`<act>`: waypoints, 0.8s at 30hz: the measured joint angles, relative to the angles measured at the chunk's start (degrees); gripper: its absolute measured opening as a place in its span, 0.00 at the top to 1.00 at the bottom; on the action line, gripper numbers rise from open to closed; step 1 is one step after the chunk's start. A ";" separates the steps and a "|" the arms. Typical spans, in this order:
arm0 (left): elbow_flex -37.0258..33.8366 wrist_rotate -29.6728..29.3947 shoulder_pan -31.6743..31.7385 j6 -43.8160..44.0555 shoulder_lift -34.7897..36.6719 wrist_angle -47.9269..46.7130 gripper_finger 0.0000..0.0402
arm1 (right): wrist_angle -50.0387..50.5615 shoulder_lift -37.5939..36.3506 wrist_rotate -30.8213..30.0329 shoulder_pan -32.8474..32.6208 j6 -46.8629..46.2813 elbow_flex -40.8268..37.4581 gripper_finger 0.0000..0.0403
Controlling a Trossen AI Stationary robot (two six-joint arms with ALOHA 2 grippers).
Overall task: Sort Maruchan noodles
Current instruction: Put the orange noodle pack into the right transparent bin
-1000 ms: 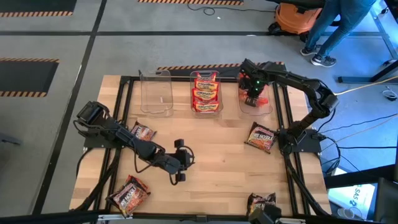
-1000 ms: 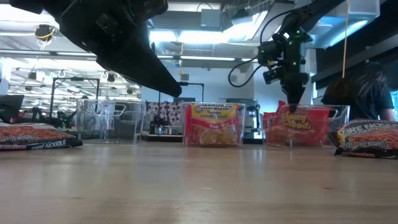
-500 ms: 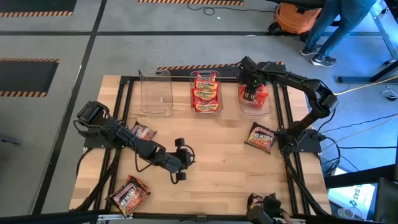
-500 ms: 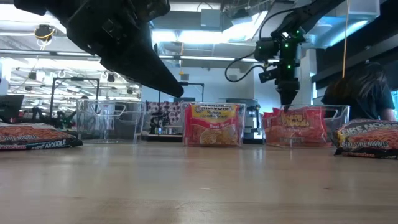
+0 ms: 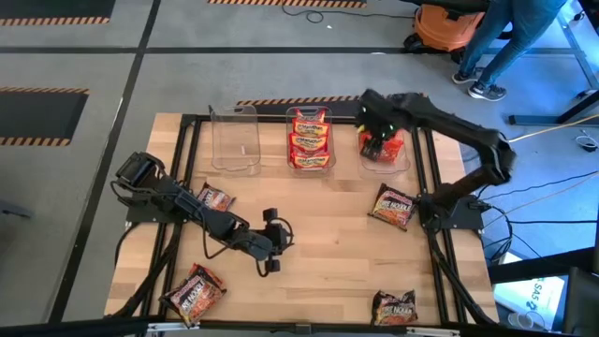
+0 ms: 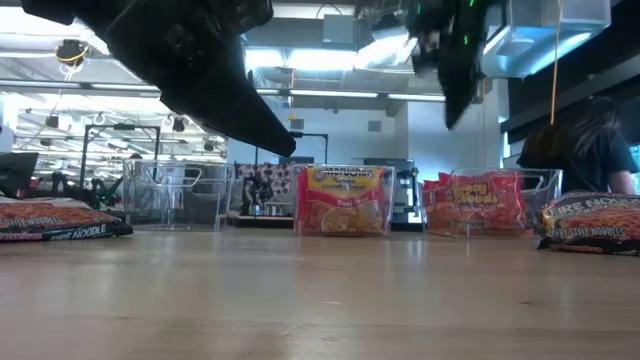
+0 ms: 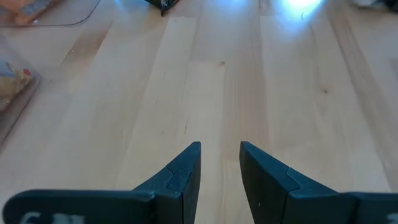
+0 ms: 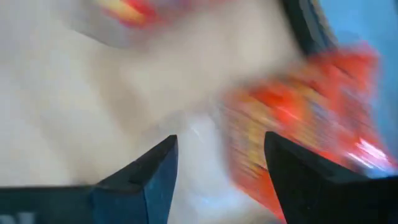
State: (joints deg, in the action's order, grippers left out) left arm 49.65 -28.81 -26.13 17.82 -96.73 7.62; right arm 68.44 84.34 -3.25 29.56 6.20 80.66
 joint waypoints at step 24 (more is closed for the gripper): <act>17.91 37.02 -25.01 59.08 6.25 -53.72 0.74 | -85.68 4.94 -7.30 -53.97 -24.54 -35.07 0.48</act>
State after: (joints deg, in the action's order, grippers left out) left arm 67.56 8.20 -51.14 76.90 -90.48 -46.11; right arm -17.24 89.28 -10.55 -24.41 -18.34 45.59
